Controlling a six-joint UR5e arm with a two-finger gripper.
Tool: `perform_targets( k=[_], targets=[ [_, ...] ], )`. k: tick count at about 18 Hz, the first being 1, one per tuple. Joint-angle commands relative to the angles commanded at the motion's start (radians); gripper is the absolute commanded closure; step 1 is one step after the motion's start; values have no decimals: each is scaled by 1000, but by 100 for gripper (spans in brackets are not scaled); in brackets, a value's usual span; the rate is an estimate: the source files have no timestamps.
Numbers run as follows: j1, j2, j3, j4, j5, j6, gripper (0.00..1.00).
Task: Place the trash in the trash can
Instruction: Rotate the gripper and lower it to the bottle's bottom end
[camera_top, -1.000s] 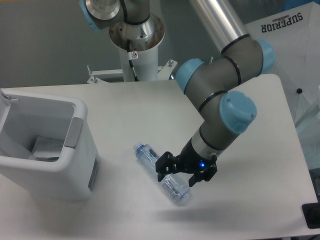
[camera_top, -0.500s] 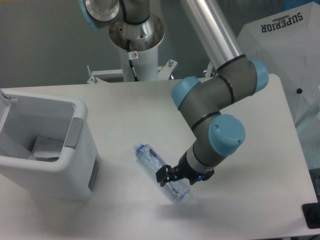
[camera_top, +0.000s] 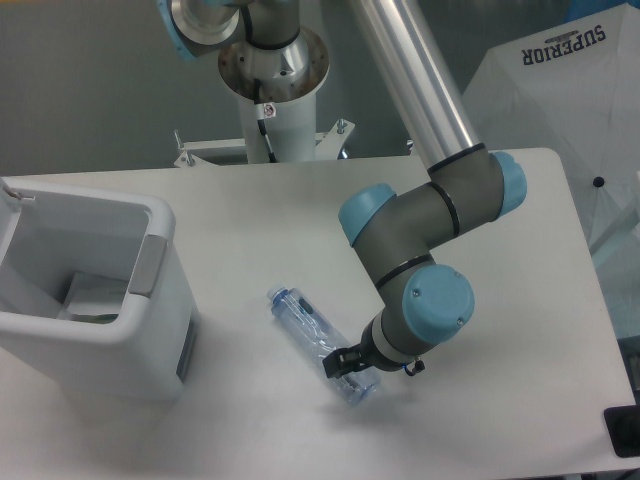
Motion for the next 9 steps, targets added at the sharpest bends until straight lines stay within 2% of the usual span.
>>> perform_targets(
  k=[6,9],
  targets=[
    [-18,-54,51,2,6,-57,0],
    [-28,-69,54,2,31,-69,0]
  ],
)
